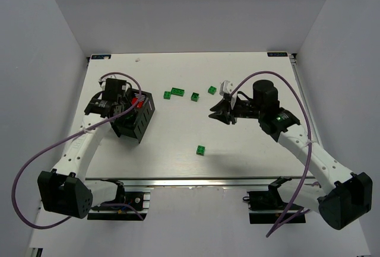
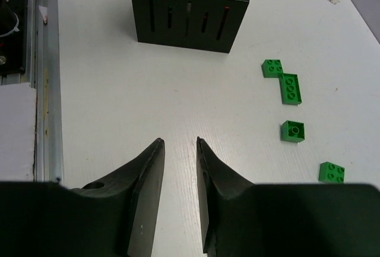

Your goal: Sort the legos into containers by color

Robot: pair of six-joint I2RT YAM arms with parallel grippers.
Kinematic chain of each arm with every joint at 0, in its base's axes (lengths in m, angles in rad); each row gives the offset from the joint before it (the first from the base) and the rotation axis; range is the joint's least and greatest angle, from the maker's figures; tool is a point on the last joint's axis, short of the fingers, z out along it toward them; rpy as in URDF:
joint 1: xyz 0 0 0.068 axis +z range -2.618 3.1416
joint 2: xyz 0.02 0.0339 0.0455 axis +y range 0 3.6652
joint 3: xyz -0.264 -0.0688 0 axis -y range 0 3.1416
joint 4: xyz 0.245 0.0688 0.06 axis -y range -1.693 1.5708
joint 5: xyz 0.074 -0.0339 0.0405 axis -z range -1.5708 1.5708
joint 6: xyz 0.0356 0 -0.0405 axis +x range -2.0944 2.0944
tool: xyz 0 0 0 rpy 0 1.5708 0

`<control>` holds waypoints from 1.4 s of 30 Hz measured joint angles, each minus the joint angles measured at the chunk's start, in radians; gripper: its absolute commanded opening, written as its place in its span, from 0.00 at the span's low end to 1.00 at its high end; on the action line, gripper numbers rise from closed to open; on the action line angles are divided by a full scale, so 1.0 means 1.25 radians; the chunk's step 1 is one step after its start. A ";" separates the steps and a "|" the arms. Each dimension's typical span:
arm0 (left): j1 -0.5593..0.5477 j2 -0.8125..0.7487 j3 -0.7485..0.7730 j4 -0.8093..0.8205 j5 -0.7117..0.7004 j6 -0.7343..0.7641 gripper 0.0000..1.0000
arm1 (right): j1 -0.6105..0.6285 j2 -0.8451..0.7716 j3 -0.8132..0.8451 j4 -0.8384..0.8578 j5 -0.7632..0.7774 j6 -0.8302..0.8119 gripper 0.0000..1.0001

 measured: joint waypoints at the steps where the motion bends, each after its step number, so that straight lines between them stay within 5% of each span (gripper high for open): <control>1: 0.001 0.000 0.000 0.002 0.000 0.001 0.50 | -0.002 0.000 0.000 -0.004 0.001 -0.002 0.35; 15: 0.006 -0.017 0.000 0.006 0.009 0.001 0.66 | -0.005 0.000 0.000 -0.154 0.027 -0.116 0.52; 22: 0.005 -0.164 -0.023 0.020 0.065 -0.004 0.73 | 0.013 0.038 -0.008 -0.245 0.055 -0.163 0.53; 26: 0.006 -0.260 -0.058 0.022 0.088 -0.020 0.76 | 0.071 0.089 -0.033 -0.264 0.116 -0.132 0.64; 27: 0.006 -0.276 -0.066 0.020 0.093 -0.027 0.76 | 0.088 0.103 -0.036 -0.265 0.129 -0.118 0.82; 28: 0.006 -0.290 -0.073 0.018 0.096 -0.033 0.77 | 0.102 0.119 -0.038 -0.267 0.142 -0.099 0.89; 42: 0.006 -0.404 -0.078 -0.015 0.077 -0.079 0.84 | 0.269 0.248 -0.067 -0.176 0.321 -0.083 0.89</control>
